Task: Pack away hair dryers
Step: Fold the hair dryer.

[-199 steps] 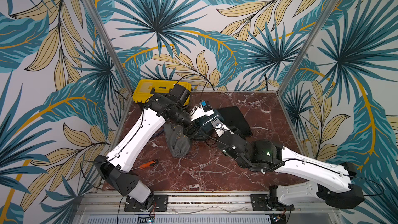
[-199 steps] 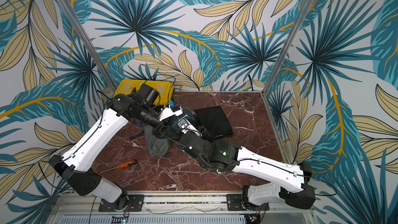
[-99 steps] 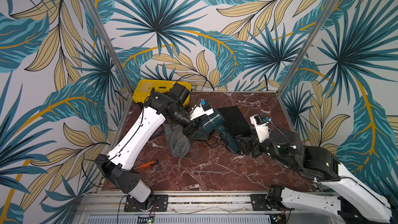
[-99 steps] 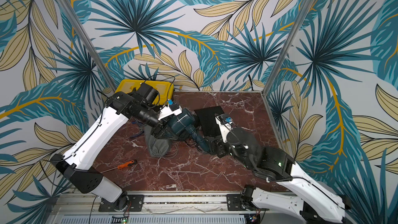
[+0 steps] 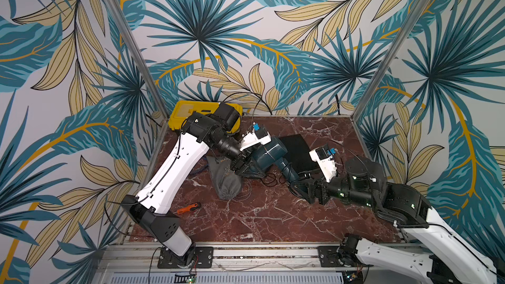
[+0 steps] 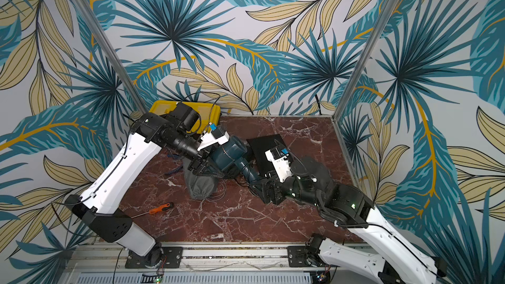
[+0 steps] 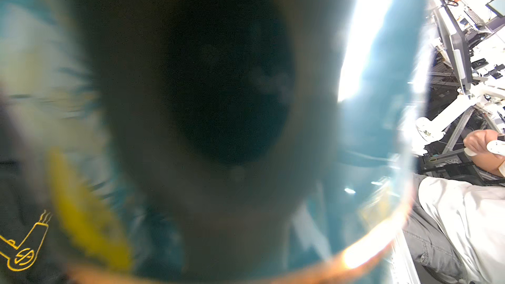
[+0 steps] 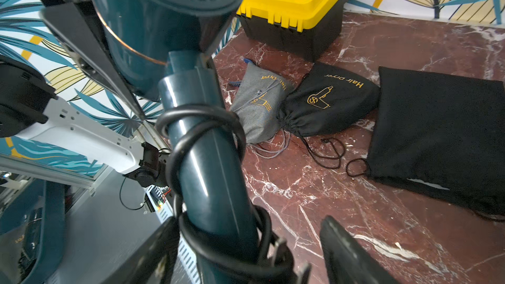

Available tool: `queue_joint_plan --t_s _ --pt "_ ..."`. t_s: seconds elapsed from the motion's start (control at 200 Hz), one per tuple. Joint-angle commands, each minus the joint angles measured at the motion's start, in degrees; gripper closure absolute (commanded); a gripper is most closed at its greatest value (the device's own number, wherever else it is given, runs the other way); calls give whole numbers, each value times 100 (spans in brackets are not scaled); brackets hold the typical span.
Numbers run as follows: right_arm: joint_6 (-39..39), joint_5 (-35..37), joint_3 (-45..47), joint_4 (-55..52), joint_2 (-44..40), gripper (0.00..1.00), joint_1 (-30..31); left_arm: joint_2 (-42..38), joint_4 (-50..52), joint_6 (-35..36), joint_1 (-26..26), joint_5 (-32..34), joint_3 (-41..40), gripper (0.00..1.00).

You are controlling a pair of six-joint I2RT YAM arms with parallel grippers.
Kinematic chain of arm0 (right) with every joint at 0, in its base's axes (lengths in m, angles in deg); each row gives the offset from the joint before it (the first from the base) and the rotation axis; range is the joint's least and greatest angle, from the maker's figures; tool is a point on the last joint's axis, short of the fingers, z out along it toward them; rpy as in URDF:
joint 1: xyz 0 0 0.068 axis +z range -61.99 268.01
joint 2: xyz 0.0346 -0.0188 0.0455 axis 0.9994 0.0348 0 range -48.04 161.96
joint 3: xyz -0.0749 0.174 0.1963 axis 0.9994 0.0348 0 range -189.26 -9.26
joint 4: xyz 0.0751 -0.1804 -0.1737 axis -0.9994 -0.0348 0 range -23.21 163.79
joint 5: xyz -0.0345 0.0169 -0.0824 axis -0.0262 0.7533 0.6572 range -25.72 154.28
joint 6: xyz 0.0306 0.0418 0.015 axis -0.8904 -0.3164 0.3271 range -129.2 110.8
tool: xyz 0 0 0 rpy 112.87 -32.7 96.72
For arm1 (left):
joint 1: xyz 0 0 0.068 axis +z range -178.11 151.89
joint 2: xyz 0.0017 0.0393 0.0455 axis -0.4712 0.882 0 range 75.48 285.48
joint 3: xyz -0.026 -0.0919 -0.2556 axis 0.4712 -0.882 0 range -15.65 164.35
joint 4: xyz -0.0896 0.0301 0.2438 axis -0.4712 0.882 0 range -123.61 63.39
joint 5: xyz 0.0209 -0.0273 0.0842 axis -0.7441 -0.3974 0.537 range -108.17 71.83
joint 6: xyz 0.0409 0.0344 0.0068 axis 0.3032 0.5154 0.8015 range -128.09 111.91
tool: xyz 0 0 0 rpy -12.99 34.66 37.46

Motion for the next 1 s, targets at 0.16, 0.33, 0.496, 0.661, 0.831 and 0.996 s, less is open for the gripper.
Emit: queue_joint_plan --t_s 0.16,0.33,0.496,0.661,0.831,0.996 --pt "-24 -797 -1 448 358 45 -157 -108 47 176 9 -505 570 100" --pt "-64 -989 41 648 533 64 -174 32 45 83 15 -538 814 100" --pt "-222 -1219 297 1167 558 72 -190 203 50 -87 143 -799 1123 100" --pt "-436 -1538 581 1876 688 82 -197 423 47 -223 221 -1120 1192 100" --pt "-806 -1870 941 2970 813 97 -199 471 43 -202 227 -1231 1183 100" --pt "-1101 -1844 1190 4086 832 100 -199 498 45 -178 203 -1286 1020 100"
